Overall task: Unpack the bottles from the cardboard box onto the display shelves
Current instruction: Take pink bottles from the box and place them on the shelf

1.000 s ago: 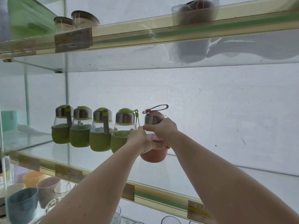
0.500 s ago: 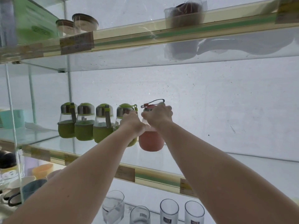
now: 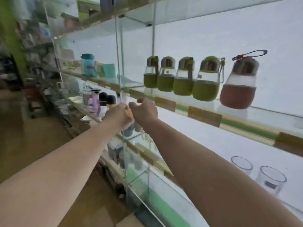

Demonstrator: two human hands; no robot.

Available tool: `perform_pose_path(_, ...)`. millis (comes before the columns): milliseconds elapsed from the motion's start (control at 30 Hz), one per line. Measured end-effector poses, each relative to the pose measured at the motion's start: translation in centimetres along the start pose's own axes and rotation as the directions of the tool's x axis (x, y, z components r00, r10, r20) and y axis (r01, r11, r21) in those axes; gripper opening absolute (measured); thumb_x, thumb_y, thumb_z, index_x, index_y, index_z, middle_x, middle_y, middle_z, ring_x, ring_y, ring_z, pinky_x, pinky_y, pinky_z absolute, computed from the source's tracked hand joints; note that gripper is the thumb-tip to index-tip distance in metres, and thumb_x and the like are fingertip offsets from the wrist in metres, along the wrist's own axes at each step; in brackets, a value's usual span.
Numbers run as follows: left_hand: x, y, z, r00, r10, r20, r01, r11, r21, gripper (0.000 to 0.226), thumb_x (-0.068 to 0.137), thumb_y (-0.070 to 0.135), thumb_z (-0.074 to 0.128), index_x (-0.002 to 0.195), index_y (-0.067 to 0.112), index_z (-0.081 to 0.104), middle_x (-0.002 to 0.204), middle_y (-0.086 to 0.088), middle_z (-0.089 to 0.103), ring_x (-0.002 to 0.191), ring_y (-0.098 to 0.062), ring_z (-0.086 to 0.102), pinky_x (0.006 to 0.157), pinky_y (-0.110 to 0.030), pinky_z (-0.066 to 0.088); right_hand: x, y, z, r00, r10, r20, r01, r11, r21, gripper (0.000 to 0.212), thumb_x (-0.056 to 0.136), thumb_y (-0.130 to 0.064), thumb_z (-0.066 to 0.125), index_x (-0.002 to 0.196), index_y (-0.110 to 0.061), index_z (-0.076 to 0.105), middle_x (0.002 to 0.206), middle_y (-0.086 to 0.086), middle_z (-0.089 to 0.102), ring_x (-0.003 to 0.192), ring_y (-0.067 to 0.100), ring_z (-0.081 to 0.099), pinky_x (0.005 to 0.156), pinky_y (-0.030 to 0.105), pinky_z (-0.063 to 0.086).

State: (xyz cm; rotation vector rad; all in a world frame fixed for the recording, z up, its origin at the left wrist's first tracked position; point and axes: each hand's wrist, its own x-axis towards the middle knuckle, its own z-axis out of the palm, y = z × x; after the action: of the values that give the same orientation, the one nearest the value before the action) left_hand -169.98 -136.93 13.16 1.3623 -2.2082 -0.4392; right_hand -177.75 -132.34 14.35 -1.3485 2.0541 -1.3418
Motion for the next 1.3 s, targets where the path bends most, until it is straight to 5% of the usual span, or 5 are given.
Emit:
perform_pose_path(333, -8.2, -18.2, 6.5, 0.848, -0.518, 0.109, 0.519, 0.854, 0.016, 0.050, 0.087, 0.027, 0.061, 0.134, 0.016, 0.047, 0.136, -0.015, 0.043, 0.116, -0.030, 0.052, 0.086, -0.027, 0.041, -5.4, 10.1, 18.3, 0.868, 0.201, 0.453, -0.172, 0.979, -0.105, 0.049, 0.090, -0.033, 0.052, 0.133, -0.010, 0.050, 0.132, 0.010, 0.054, 0.124, 0.027, 0.048, 0.099, 0.033, 0.041)
perform_pose_path(567, -10.2, -23.5, 13.5, 0.721, -0.687, 0.092, 0.691, 0.722, -0.024, 0.046, 0.088, 0.027, 0.058, 0.132, 0.016, 0.050, 0.135, -0.012, 0.047, 0.115, -0.028, 0.052, 0.084, -0.028, 0.041, -5.4, 17.3, 24.5, 0.730, 0.258, 0.633, -0.171, 0.966, -0.196, 0.051, 0.093, -0.034, 0.051, 0.138, -0.011, 0.045, 0.135, 0.007, 0.052, 0.124, 0.022, 0.048, 0.096, 0.028, 0.040)
perform_pose_path(1000, -16.0, -31.8, 32.8, 0.533, -0.798, 0.281, 0.836, 0.548, -0.033, 0.044, 0.090, 0.025, 0.057, 0.133, 0.017, 0.048, 0.137, -0.011, 0.043, 0.118, -0.026, 0.050, 0.087, -0.026, 0.038, -8.5, 37.9, 32.3, 0.528, 0.473, 0.705, -0.222, 0.879, -0.423, 0.044, 0.091, -0.029, 0.052, 0.130, -0.009, 0.052, 0.117, 0.007, 0.061, 0.102, 0.023, 0.056, 0.078, 0.027, 0.042)
perform_pose_path(1100, -18.0, -33.9, 37.5, 0.513, -0.793, 0.328, 0.837, 0.546, 0.010, 0.046, 0.090, 0.025, 0.057, 0.134, 0.017, 0.047, 0.137, -0.012, 0.044, 0.120, -0.027, 0.048, 0.090, -0.026, 0.037, -10.2, 42.7, 34.4, 0.495, 0.523, 0.694, -0.231, 0.849, -0.475, 0.046, 0.091, -0.026, 0.052, 0.133, -0.008, 0.051, 0.124, 0.010, 0.060, 0.116, 0.025, 0.054, 0.092, 0.029, 0.043)
perform_pose_path(1300, -21.6, -38.9, 46.4, 0.524, -0.761, 0.382, 0.813, 0.580, 0.042, 0.046, 0.090, 0.027, 0.056, 0.134, 0.017, 0.047, 0.137, -0.014, 0.043, 0.121, -0.028, 0.047, 0.098, -0.028, 0.036, -13.7, 52.0, 38.4, 0.480, 0.587, 0.652, -0.295, 0.808, -0.510, 0.041, 0.093, -0.024, 0.052, 0.131, -0.009, 0.051, 0.128, 0.010, 0.058, 0.118, 0.026, 0.053, 0.088, 0.026, 0.041)
